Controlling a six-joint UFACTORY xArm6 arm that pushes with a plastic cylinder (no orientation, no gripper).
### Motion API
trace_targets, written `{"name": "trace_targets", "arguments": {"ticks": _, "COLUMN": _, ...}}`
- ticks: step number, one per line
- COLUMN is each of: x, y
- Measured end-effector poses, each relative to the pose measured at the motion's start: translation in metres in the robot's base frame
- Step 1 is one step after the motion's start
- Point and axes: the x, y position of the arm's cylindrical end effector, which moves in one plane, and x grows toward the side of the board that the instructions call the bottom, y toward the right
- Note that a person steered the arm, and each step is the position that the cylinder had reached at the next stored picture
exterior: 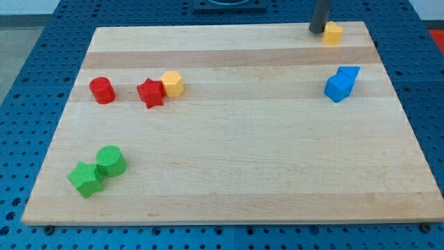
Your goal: Point your arm at red star
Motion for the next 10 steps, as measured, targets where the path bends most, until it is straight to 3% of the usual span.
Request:
{"name": "trace_targets", "arguments": {"ticks": 2, "x": 0.005, "y": -0.081}}
{"name": "trace_targets", "arguments": {"ticks": 6, "x": 0.065, "y": -0.258}}
{"name": "trace_targets", "arguments": {"ticks": 10, "x": 0.109, "y": -0.366}}
